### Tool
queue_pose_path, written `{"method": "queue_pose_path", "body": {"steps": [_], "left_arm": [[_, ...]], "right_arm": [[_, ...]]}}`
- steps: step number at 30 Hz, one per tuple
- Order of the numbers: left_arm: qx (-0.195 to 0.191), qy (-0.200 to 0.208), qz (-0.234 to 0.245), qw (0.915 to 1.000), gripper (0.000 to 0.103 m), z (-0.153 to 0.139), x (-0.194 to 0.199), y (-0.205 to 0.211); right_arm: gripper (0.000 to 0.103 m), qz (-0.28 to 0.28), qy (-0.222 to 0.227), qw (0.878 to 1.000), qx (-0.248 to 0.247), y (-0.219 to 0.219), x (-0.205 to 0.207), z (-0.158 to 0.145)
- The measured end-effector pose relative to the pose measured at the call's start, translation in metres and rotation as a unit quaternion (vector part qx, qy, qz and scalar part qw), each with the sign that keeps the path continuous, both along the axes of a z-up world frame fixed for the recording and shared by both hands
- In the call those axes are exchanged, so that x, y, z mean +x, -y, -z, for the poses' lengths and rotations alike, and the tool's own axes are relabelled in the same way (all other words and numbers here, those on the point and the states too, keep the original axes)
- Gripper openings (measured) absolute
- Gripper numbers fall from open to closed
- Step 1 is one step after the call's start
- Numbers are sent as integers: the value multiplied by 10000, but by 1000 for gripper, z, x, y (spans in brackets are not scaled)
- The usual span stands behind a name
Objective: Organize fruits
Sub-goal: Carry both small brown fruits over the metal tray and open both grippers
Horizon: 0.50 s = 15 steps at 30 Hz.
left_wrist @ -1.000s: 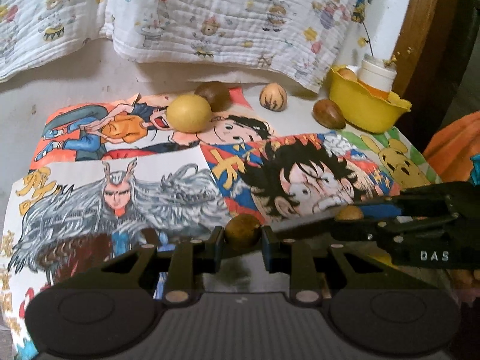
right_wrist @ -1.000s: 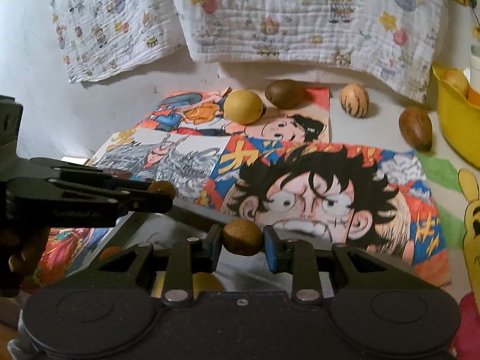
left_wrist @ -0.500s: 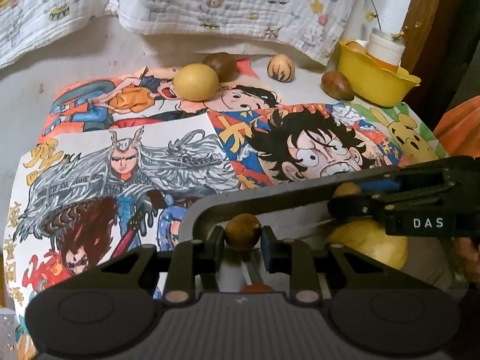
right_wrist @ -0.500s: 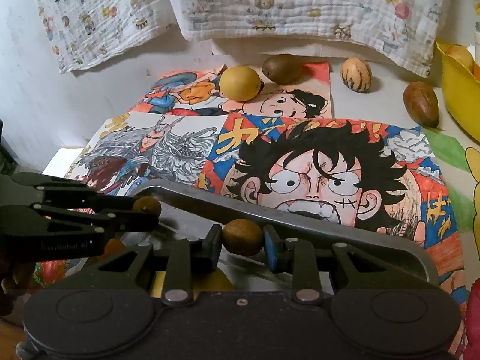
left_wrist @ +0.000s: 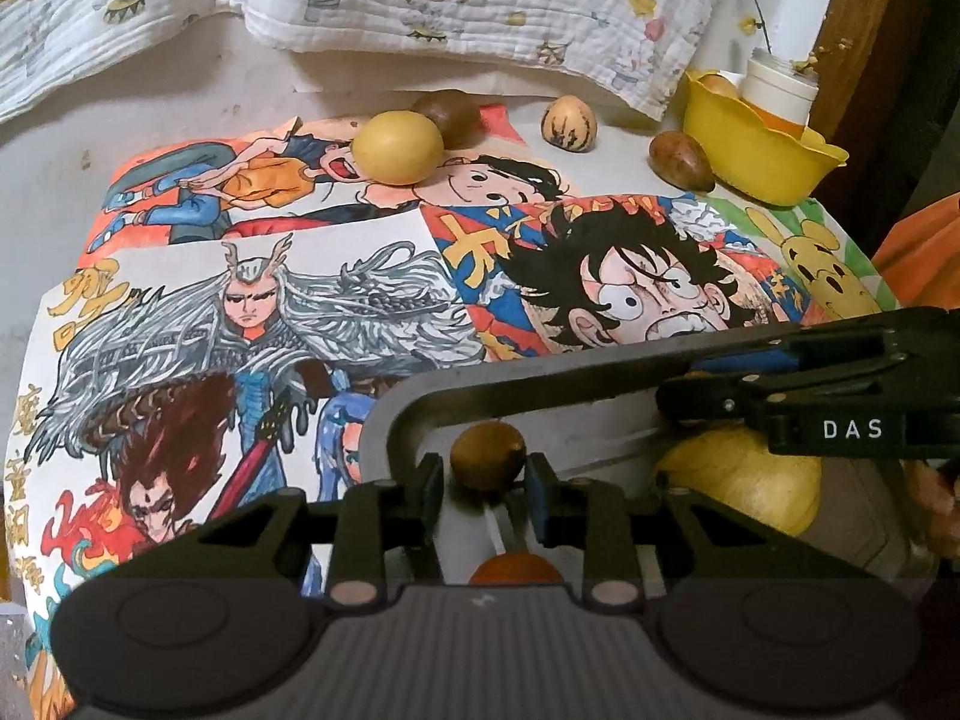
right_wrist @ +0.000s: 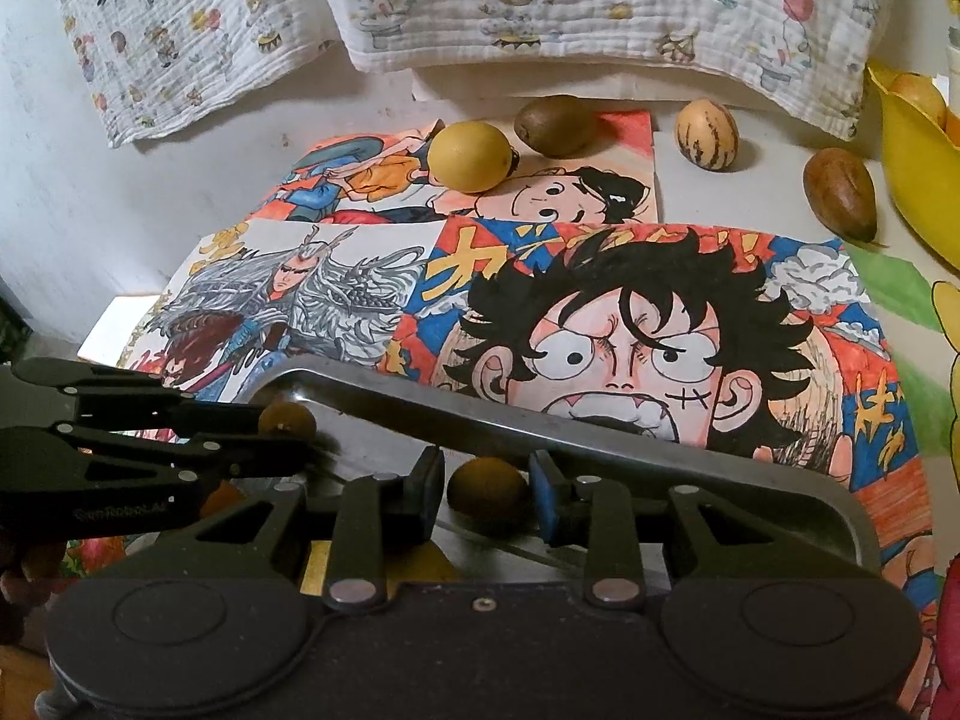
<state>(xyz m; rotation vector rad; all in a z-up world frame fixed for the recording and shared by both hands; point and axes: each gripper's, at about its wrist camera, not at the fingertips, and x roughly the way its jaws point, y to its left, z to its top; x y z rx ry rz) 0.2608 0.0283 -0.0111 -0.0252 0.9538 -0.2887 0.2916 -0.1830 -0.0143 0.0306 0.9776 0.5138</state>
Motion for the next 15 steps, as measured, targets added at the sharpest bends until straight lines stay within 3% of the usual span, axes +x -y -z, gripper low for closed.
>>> {"method": "queue_pose_path", "body": {"steps": [4, 8, 15], "left_arm": [[-74, 38, -58, 9999, 46, -4, -6, -4], [-244, 197, -59, 9995, 80, -15, -19, -7], [-64, 606, 76, 9981, 97, -32, -49, -1]], "right_arm": [[39, 12, 67, 10000, 11, 2, -5, -3], [52, -4, 250, 9997, 59, 8, -16, -12], [83, -199, 743, 9970, -46, 21, -44, -32]]}}
